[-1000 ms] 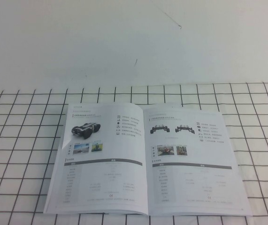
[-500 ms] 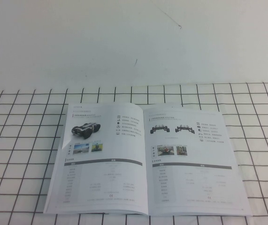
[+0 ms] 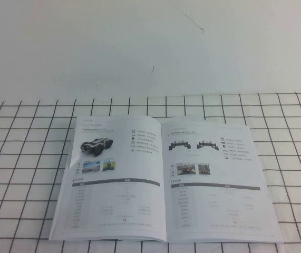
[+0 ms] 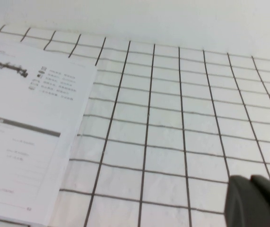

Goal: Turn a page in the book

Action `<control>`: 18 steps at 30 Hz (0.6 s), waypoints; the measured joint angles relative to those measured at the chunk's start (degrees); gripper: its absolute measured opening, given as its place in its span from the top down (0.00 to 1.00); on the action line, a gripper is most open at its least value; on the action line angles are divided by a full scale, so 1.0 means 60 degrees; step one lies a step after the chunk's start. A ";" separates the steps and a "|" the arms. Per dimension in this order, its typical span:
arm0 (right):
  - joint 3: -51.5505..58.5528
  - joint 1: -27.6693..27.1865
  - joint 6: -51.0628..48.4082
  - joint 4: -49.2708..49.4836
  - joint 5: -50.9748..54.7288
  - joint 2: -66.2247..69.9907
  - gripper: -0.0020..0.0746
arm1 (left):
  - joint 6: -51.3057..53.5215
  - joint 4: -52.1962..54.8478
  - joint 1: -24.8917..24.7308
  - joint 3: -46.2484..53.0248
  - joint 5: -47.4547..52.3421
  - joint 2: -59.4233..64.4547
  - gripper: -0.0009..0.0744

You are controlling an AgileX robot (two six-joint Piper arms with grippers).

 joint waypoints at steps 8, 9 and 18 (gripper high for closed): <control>0.0006 0.0000 0.0000 0.0000 -0.1555 0.0000 0.98 | 0.0021 -0.0059 0.0000 0.0018 -0.1560 0.0000 0.99; 0.0006 0.0000 0.0000 0.0000 -0.1962 0.0000 0.98 | 0.0021 -0.0059 0.0000 0.0018 -0.1878 0.0000 0.99; 0.0006 0.0000 0.0000 0.0000 -0.6685 0.0000 0.98 | 0.0021 -0.0059 0.0000 0.0018 -0.4361 0.0000 0.99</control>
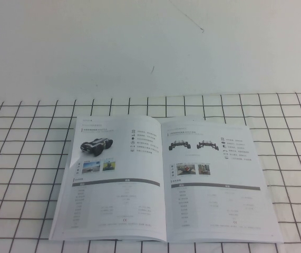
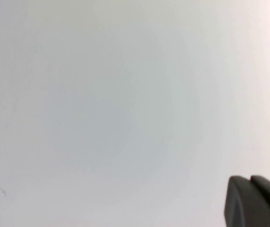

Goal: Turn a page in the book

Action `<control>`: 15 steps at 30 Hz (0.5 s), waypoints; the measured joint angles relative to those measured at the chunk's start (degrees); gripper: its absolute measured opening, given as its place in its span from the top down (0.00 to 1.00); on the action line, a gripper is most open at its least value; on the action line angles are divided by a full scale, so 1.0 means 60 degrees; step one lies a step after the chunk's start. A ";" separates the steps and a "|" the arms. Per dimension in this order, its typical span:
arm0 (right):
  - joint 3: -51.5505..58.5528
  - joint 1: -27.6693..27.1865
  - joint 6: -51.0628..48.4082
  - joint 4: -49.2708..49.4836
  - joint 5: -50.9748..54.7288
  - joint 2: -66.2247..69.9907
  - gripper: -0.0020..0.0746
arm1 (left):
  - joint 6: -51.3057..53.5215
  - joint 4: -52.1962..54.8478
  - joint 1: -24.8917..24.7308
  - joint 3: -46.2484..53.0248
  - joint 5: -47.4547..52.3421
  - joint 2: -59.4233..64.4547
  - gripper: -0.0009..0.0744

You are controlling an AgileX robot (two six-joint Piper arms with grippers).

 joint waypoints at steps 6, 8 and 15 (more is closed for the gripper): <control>0.0000 0.0000 0.0000 0.0000 -0.0926 0.0000 0.98 | 0.0000 0.0017 0.0000 0.0000 -0.0055 0.0000 0.99; 0.0000 0.0000 0.0000 0.0000 -0.0952 0.0000 0.98 | 0.0000 0.0017 0.0000 0.0000 -0.0175 0.0000 0.99; 0.0000 0.0000 0.1115 0.0000 -0.1762 0.0000 0.98 | -0.0685 0.0014 0.0000 0.0000 -0.2500 0.0000 0.99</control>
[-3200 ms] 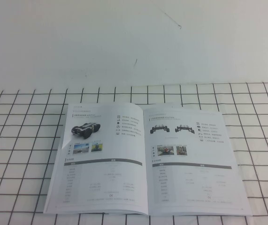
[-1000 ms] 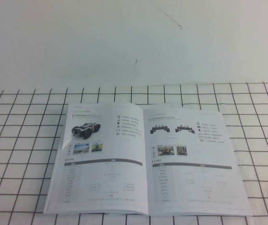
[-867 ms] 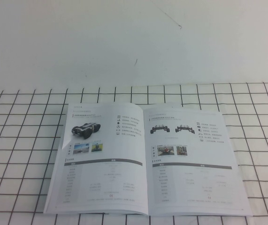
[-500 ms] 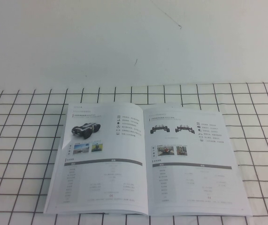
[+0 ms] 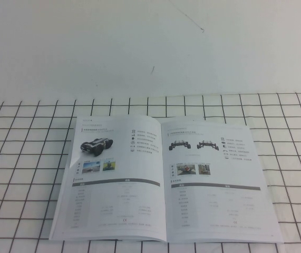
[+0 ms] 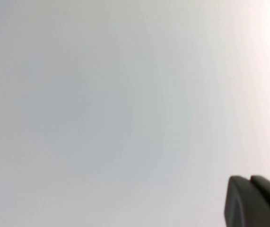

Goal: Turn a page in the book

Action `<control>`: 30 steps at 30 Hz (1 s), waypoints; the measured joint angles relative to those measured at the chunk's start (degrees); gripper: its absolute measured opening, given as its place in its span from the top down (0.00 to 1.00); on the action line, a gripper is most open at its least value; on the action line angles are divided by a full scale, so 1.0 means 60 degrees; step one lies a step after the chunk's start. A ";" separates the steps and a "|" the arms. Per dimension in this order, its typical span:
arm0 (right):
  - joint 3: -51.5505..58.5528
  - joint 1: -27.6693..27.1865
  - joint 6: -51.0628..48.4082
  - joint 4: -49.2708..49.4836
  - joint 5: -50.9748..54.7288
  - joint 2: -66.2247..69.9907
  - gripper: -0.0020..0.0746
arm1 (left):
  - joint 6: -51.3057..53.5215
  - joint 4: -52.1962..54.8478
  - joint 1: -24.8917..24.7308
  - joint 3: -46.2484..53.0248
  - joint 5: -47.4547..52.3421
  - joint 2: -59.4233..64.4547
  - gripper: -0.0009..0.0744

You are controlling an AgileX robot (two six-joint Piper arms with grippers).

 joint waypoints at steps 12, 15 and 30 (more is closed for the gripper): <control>-0.1142 0.0000 0.0333 -0.0461 -0.1775 0.0000 0.98 | -0.1218 -0.0020 0.0000 -0.0698 -0.3281 -0.0034 0.99; -0.2066 0.0000 0.0350 -0.0845 -0.1605 0.0000 0.98 | -0.1276 -0.0003 0.0000 -0.1711 -0.2680 -0.0034 0.99; -0.6612 0.0000 0.0531 -0.1018 0.3864 0.1253 0.98 | -0.0159 0.0019 0.0000 -0.6381 0.3387 0.1043 0.99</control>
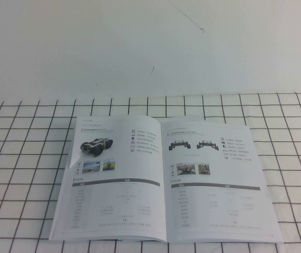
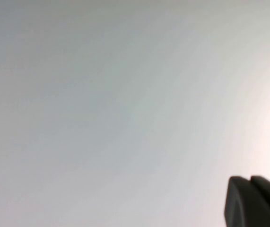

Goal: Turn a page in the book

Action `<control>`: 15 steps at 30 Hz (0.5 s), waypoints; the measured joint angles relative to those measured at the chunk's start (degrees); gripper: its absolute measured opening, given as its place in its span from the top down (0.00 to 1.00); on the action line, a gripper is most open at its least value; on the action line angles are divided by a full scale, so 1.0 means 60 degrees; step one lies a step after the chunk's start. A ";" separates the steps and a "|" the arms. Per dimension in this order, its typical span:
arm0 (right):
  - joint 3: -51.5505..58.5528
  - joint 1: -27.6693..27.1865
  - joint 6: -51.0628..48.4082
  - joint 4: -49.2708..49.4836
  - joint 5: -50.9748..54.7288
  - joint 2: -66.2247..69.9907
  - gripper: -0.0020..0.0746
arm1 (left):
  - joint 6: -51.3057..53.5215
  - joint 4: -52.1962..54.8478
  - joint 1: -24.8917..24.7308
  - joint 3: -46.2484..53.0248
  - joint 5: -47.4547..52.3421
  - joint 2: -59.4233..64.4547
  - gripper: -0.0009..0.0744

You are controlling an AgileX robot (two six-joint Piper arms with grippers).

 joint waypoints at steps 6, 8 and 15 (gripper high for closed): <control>-0.0872 0.0000 0.0018 0.0659 0.2173 0.1647 0.98 | -0.0390 -0.0099 0.0000 -0.0276 0.3172 0.2288 0.99; -0.0892 0.0000 0.0038 0.0955 0.3108 0.2070 0.98 | -0.0630 -0.0334 -0.0025 -0.0276 0.3809 0.2991 0.99; -0.0874 0.0000 0.0019 0.1251 0.6017 0.3022 0.98 | -0.0941 -0.0692 -0.0543 -0.0276 0.4571 0.4389 0.99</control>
